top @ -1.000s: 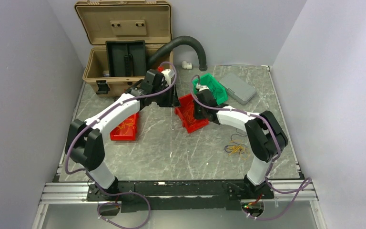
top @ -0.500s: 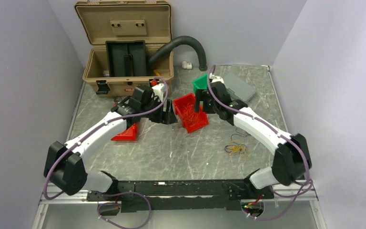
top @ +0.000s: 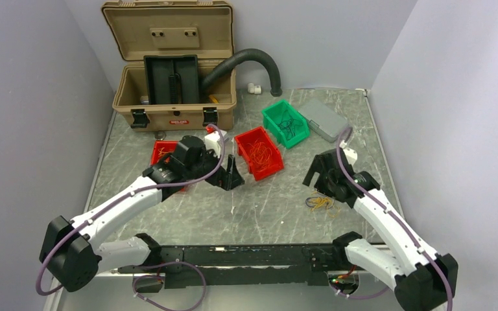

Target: Untangle the cables

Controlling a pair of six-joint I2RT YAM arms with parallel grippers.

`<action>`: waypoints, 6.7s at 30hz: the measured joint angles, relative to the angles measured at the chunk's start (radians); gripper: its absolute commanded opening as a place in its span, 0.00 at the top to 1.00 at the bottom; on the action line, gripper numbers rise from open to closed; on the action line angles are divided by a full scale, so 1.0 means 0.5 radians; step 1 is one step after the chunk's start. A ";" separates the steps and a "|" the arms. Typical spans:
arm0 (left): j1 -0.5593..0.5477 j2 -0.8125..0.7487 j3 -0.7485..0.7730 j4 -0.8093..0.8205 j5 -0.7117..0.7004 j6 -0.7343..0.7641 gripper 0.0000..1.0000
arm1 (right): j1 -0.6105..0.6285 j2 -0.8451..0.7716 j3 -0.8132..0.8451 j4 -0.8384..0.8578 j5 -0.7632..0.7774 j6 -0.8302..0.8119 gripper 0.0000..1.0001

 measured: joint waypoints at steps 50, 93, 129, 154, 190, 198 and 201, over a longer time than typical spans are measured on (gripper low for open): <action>-0.315 0.150 -0.152 0.249 -0.109 0.009 0.06 | 0.552 -0.057 -0.227 0.476 -0.253 0.136 0.15; -0.377 0.510 0.012 0.121 -0.401 -0.009 1.00 | 0.032 0.561 -0.124 0.623 0.024 -0.121 1.00; 0.534 -1.302 -0.093 -1.060 -1.845 -0.391 1.00 | -0.634 -0.264 0.033 -0.073 0.888 0.363 1.00; 0.536 -1.054 -0.211 -0.411 -0.446 0.056 1.00 | 0.429 0.304 -0.027 0.652 -0.681 -0.739 0.19; 0.536 -1.111 -0.211 -0.475 -0.654 0.137 1.00 | 1.064 1.585 0.419 1.628 -0.442 0.088 1.00; 0.536 -1.124 -0.211 -0.479 -0.729 0.149 1.00 | 1.016 1.094 0.091 1.444 -0.271 0.113 1.00; 0.536 -1.128 -0.210 -0.494 -0.782 0.147 1.00 | 0.934 0.804 -0.034 1.378 -0.199 0.132 1.00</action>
